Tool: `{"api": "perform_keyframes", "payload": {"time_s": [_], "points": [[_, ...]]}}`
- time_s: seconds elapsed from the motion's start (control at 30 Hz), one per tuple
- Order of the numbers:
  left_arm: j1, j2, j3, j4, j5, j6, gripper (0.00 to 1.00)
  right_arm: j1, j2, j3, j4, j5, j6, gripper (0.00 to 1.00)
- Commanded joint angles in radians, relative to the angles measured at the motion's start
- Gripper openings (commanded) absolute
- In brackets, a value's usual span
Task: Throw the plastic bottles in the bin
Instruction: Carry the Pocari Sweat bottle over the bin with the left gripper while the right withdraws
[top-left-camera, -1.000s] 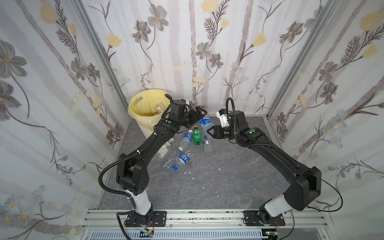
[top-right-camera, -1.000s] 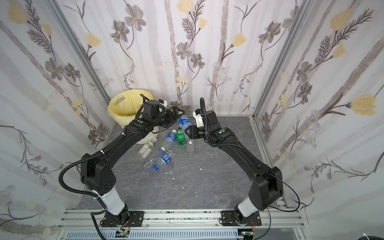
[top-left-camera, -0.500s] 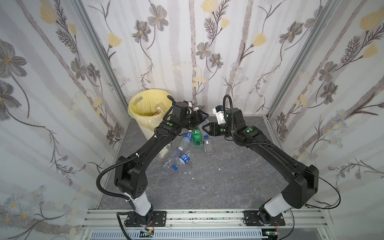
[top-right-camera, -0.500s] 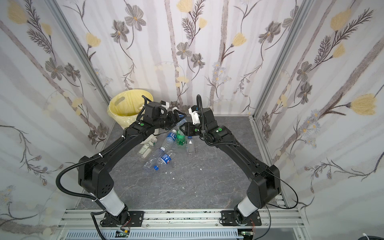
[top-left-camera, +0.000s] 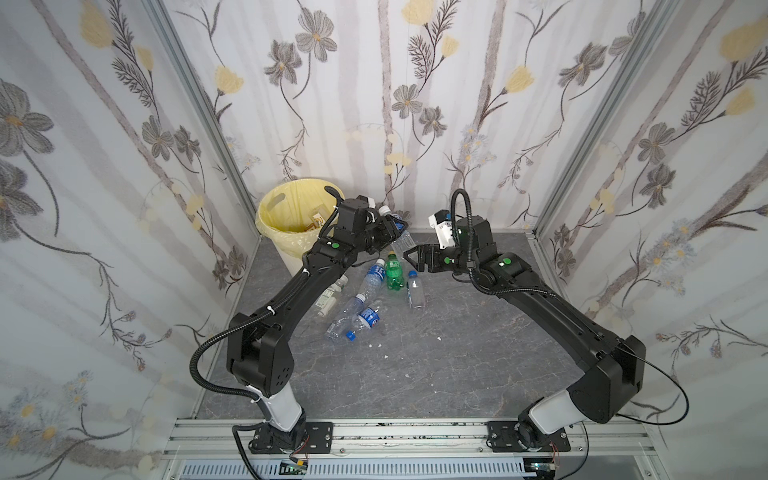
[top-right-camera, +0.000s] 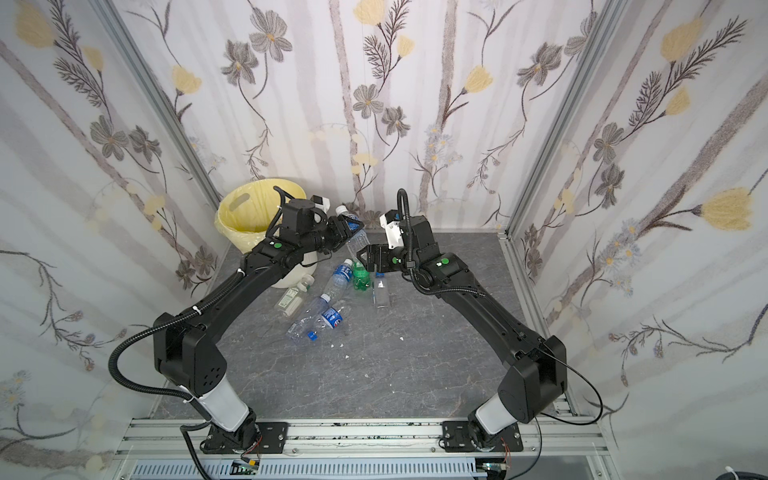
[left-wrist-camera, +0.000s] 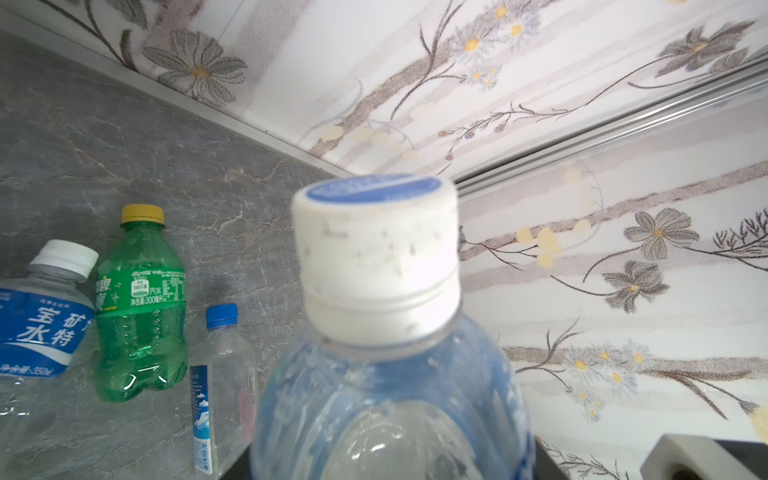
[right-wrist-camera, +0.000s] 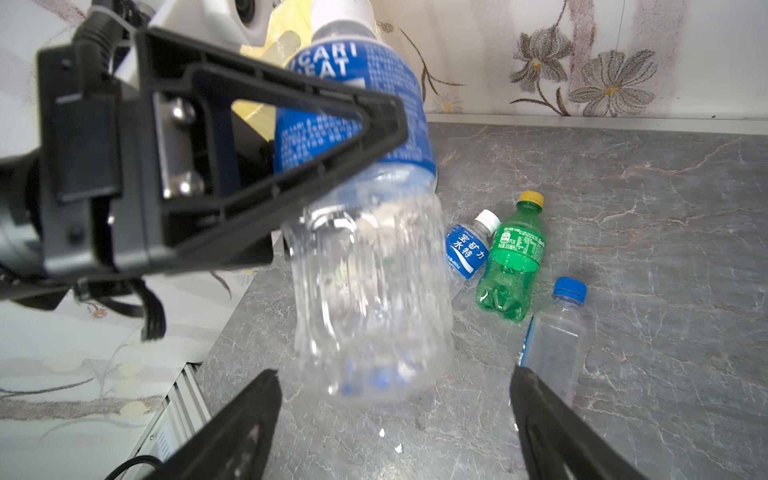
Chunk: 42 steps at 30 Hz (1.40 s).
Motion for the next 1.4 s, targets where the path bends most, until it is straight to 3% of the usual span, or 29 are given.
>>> {"api": "perform_keyframes", "payload": {"time_s": [0.0,0.3,0.57,0.8,0.97,1.1,1.17,1.27,1.37], "points": [[0.026,-0.025,0.036,0.013,-0.001,0.028,0.57,0.0,-0.054,-0.037,0.055,0.022,-0.016,1.0],[0.17,-0.093,0.181,-0.017,0.017,0.075,0.57,0.083,-0.097,-0.02,0.076,0.076,-0.096,1.0],[0.363,-0.143,0.243,-0.033,0.051,0.074,0.57,0.186,0.01,0.152,0.09,0.096,-0.162,1.0],[0.483,-0.139,0.407,-0.04,0.077,0.073,0.57,0.219,0.081,0.243,0.078,0.099,-0.159,1.0],[0.557,-0.065,0.329,-0.039,0.05,0.077,0.59,0.228,0.093,0.207,0.092,0.094,-0.136,1.0],[0.582,0.068,0.278,-0.064,0.119,0.096,0.84,0.234,0.09,0.184,0.097,0.089,-0.121,1.0],[0.585,0.088,0.295,-0.099,0.086,0.149,0.85,0.236,0.078,0.168,0.102,0.089,-0.114,1.0],[0.584,0.065,0.344,-0.125,0.052,0.173,1.0,0.237,0.06,0.138,0.122,0.09,-0.1,1.0],[0.57,0.024,0.35,-0.126,0.052,0.175,1.0,0.238,0.056,0.117,0.126,0.101,-0.093,1.0]]}}
